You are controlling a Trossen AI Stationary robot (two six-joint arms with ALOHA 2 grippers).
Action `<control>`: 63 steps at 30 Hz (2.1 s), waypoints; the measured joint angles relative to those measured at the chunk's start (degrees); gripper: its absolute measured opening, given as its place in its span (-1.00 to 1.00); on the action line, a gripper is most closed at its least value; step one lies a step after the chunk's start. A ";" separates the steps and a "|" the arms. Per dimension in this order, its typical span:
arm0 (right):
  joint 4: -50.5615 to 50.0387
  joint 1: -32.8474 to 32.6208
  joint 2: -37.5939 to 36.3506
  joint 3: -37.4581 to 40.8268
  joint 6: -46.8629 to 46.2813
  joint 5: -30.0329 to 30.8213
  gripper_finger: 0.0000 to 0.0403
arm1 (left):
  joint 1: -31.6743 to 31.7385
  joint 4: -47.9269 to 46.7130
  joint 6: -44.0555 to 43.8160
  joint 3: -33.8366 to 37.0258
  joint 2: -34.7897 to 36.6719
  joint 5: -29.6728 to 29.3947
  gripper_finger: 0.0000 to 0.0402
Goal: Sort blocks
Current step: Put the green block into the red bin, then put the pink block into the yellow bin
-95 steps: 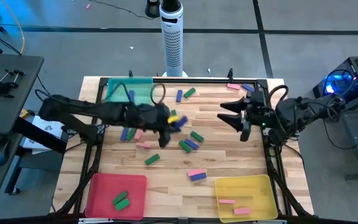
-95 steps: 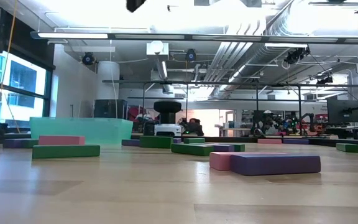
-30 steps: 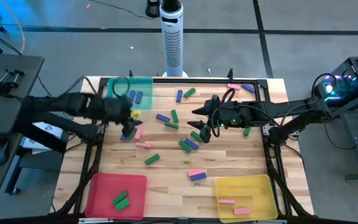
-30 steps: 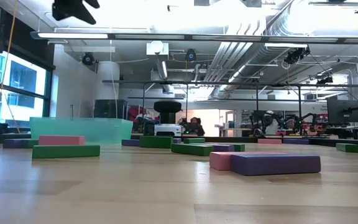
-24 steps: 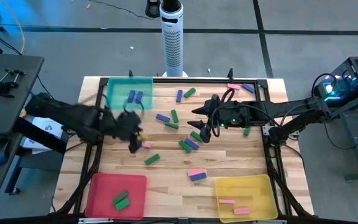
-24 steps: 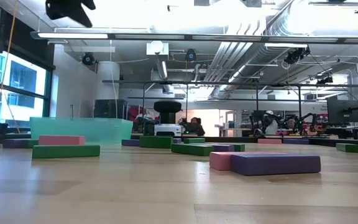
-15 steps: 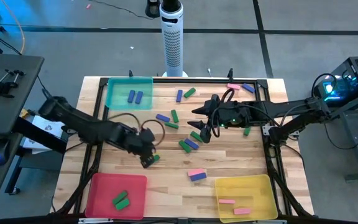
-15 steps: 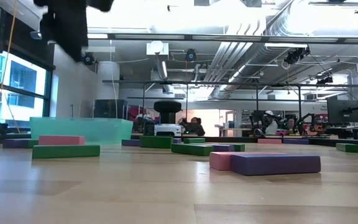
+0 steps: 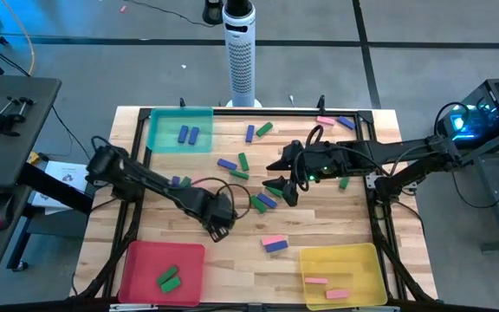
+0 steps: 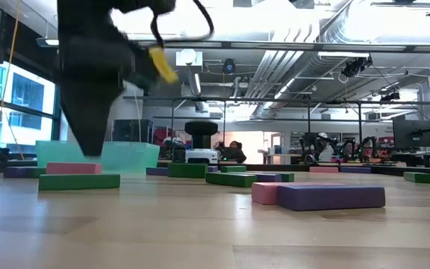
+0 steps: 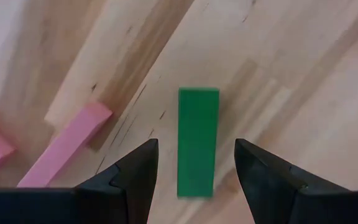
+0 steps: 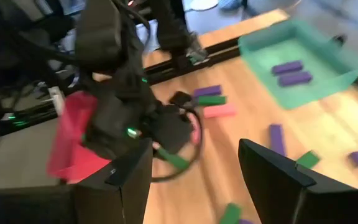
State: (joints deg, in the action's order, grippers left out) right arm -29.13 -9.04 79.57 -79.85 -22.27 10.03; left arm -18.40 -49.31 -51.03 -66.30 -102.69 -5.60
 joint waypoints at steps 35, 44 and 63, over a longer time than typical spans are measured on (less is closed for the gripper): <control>-3.95 1.03 -0.04 0.00 2.39 0.53 0.07 | -24.97 5.15 -6.04 1.37 20.16 11.77 -0.72; -4.59 1.51 -0.04 0.01 3.09 0.56 0.07 | -36.92 13.30 -29.29 8.50 12.55 12.58 -0.59; -6.76 -0.66 12.55 0.09 12.86 -19.37 0.07 | -27.91 6.80 -29.57 8.39 32.17 -2.14 -0.02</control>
State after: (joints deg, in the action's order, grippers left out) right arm -35.89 -9.70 92.11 -79.77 -9.40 -9.34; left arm -46.31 -42.51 -80.60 -57.91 -70.52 -7.74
